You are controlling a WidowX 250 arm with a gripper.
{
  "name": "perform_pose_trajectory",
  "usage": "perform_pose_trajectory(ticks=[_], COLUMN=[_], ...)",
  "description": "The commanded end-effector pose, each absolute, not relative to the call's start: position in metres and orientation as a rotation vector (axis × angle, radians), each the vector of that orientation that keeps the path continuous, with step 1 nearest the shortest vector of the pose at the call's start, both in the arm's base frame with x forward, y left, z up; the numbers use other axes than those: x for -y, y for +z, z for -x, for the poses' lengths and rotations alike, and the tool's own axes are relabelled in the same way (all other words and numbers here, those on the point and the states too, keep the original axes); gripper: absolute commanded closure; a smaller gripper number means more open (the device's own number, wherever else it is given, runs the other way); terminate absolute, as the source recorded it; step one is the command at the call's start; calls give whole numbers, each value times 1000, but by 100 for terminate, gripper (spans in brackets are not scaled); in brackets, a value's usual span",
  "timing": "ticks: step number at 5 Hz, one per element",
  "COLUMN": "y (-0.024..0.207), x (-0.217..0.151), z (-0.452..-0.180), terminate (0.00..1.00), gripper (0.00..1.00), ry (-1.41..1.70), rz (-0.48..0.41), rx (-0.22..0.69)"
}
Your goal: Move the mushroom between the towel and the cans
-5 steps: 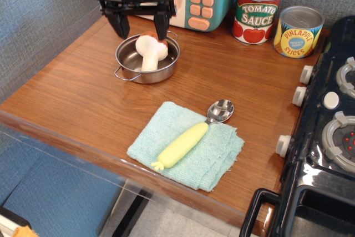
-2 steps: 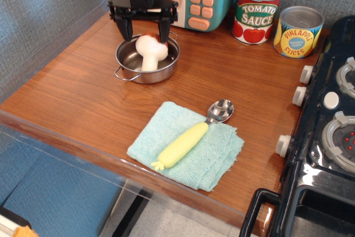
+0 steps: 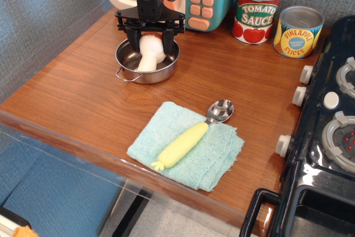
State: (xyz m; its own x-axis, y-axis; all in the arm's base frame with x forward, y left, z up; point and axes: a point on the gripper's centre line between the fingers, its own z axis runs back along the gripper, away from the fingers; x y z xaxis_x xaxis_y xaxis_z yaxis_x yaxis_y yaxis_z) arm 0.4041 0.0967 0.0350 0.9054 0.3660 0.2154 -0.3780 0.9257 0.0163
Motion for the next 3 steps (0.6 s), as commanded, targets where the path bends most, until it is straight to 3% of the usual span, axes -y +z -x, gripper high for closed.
perform_pose_trajectory(ticks=[1, 2, 3], y=[105, 127, 107], x=[-94, -49, -2], z=[-400, -397, -401], terminate=[0, 0, 0], gripper=[100, 100, 100], ry=[382, 276, 147], rz=[-81, -16, 42], rx=[364, 388, 310])
